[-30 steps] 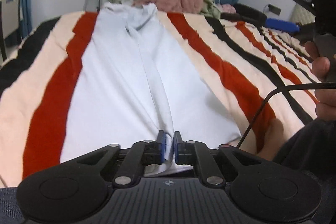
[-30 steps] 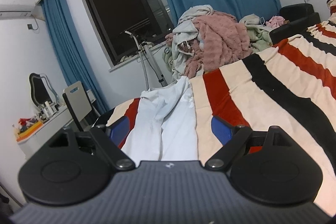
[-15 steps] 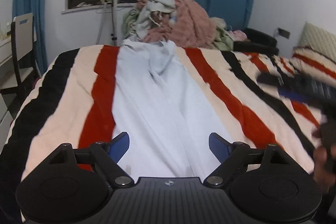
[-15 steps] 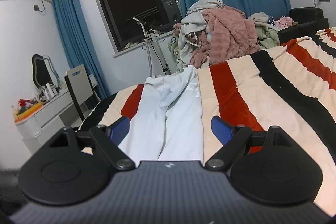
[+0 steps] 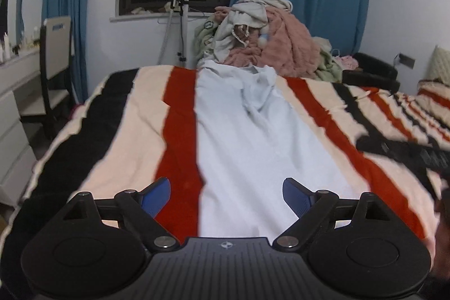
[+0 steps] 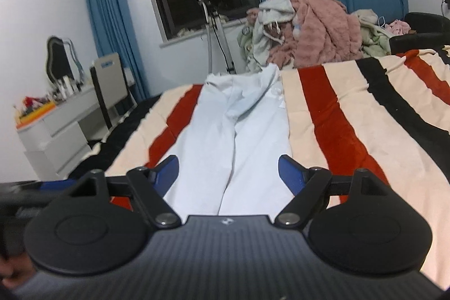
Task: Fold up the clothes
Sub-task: 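Move both open grippers over the hem of the folded strip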
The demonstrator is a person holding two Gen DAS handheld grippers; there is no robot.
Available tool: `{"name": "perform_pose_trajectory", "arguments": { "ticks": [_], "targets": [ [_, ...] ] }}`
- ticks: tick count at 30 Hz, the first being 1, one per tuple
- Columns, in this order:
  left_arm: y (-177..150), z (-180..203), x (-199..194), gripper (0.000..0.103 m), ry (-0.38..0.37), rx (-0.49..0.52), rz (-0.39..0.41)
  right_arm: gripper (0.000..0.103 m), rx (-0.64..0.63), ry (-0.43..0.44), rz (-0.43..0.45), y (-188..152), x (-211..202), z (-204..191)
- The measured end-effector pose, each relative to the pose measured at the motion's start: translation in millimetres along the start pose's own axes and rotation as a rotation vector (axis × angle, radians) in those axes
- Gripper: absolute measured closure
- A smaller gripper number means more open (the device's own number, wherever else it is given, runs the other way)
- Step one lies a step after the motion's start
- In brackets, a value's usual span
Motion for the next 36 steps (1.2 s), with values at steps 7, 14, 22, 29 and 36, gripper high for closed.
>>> {"name": "perform_pose_trajectory", "arguments": {
  "ticks": [7, 14, 22, 29, 36],
  "targets": [
    [5.8, -13.3, -6.6, 0.013, -0.019, -0.048, 0.036, 0.024, -0.002, 0.02, -0.025, 43.8, 75.0, -20.1],
    [1.5, -33.8, 16.5, 0.013, -0.034, -0.144, 0.008, 0.029, 0.027, -0.005, -0.085, 88.0, 209.6, -19.3],
    [6.8, -68.6, 58.3, 0.013, -0.013, -0.255, -0.003, 0.072, 0.042, -0.122, -0.158, 91.2, 334.6, 5.6],
    [3.6, -81.6, 84.8, 0.013, -0.056, -0.343, -0.054, 0.098, 0.108, -0.164, -0.031, 104.5, 322.7, 37.1],
    [-0.2, -74.5, 88.3, 0.013, -0.065, -0.326, -0.063, 0.096, 0.205, -0.264, -0.059, 88.2, 289.5, 97.6]
  ]
}}
Point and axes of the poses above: each gripper's, at about its wrist camera, not at the fingertips, and x roughly the way its jaws point, z to its right, y to its top, the point moved 10 cm from there along x, roughly the way its jaws point, and after that the axes turned 5 degrees about -z, right-handed, at the moved point
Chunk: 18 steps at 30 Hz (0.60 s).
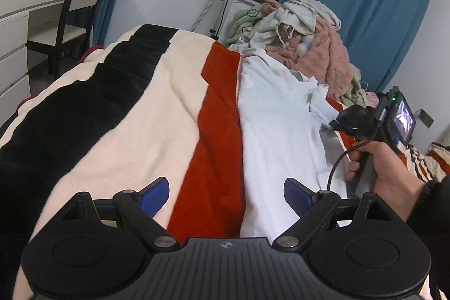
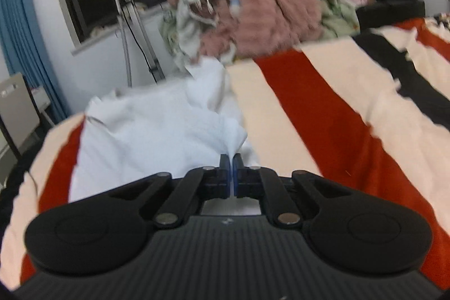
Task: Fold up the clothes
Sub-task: 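Move both open grippers over the hem of the folded strip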
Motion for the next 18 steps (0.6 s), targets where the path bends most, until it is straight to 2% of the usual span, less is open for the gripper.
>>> {"name": "perform_pose_trajectory", "arguments": {
  "ticks": [1, 3, 4, 5, 7, 9, 11, 18],
  "targets": [
    [-0.9, 1.2, 0.4, 0.013, 0.003, 0.007, -0.001, 0.095, 0.01, 0.008, -0.012, -1.0, -3.3, 3.3],
    [-2.2, 4.0, 0.1, 0.013, 0.008, 0.019, -0.003, 0.087, 0.022, 0.029, -0.044, -2.4, -11.9, 5.1],
    [-2.8, 5.4, -0.3, 0.013, 0.01, 0.025, -0.005, 0.07, 0.018, 0.044, -0.063, -3.2, -19.4, 4.8],
    [-3.0, 6.8, -1.4, 0.013, 0.011, 0.03, -0.003, 0.043, 0.015, 0.059, -0.075, -3.9, -27.9, 4.1],
    [-3.0, 9.7, -4.9, 0.013, 0.011, 0.04, 0.005, 0.018, 0.003, 0.09, -0.049, -2.8, -55.1, 1.9],
    [-3.3, 11.8, -8.6, 0.013, 0.007, 0.047, 0.007, 0.017, -0.016, 0.124, -0.021, -4.7, -91.7, -0.5],
    [-4.9, 16.7, -14.0, 0.013, -0.002, 0.06, 0.012, 0.017, -0.031, 0.163, -0.031, -14.7, -129.9, -0.6],
    [-21.0, 39.5, -43.7, 0.013, -0.061, 0.083, 0.0, 0.017, -0.035, 0.223, -0.088, -79.3, -246.4, 23.8]
  ]
}}
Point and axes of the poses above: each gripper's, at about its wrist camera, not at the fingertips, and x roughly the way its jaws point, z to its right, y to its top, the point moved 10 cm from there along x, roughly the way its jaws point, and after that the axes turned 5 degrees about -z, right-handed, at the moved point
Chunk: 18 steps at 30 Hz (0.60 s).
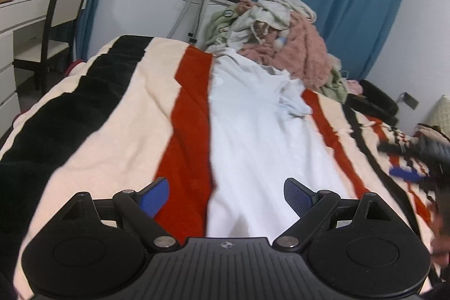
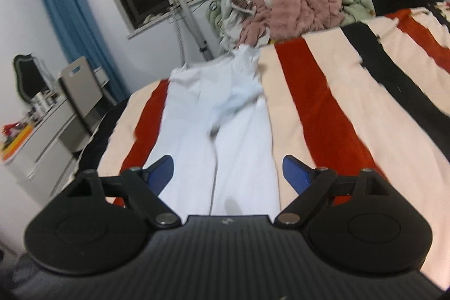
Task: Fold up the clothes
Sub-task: 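Move both open grippers over the hem of the folded strip, then grasp the hem with both grippers and lift it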
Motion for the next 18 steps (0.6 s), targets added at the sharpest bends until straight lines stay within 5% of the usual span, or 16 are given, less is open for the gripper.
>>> {"name": "perform_pose_trajectory", "arguments": {
  "ticks": [7, 18],
  "targets": [
    [-36.6, 5.4, -18.3, 0.013, -0.092, -0.114, -0.098, 0.015, 0.215, 0.03, -0.057, -92.3, -57.1, 25.6],
    [-72.9, -20.3, 12.8, 0.02, -0.114, -0.347, -0.315, 0.017, 0.509, 0.146, -0.273, -129.3, -22.1, 38.7]
  ]
}}
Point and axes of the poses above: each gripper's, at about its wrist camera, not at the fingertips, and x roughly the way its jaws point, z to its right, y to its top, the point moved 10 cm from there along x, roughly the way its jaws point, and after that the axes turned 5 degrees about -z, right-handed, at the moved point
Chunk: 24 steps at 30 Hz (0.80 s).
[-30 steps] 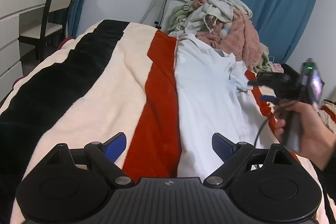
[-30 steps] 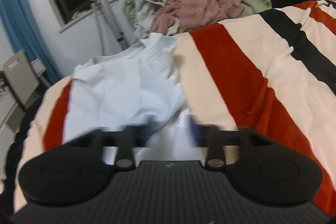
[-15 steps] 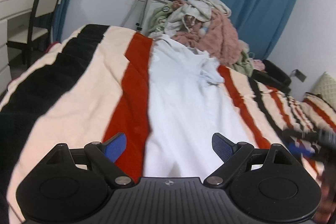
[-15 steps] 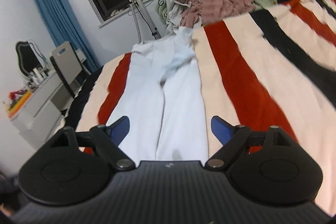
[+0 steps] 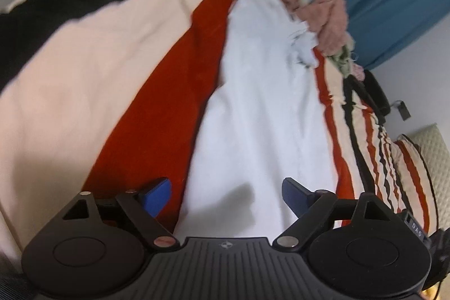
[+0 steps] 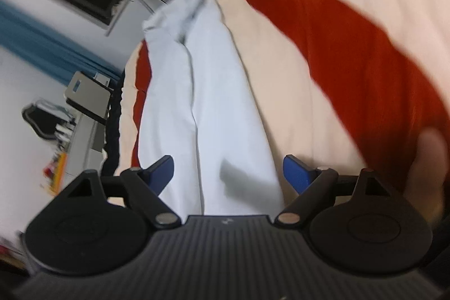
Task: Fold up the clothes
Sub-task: 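Grasp the hem with both grippers and lift it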
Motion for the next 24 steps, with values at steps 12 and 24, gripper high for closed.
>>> {"name": "perform_pose_trajectory", "arguments": {
  "ticks": [12, 24],
  "targets": [
    [-13.2, -2.6, -4.1, 0.065, -0.072, -0.074, 0.001, 0.061, 0.059, 0.061, -0.127, -30.3, 3.7, 6.0],
    [-26.4, -2.8, 7.4, 0.053, -0.043, -0.071, -0.078, 0.061, 0.034, -0.024, -0.159, -53.4, 3.6, 11.7]
  ]
}}
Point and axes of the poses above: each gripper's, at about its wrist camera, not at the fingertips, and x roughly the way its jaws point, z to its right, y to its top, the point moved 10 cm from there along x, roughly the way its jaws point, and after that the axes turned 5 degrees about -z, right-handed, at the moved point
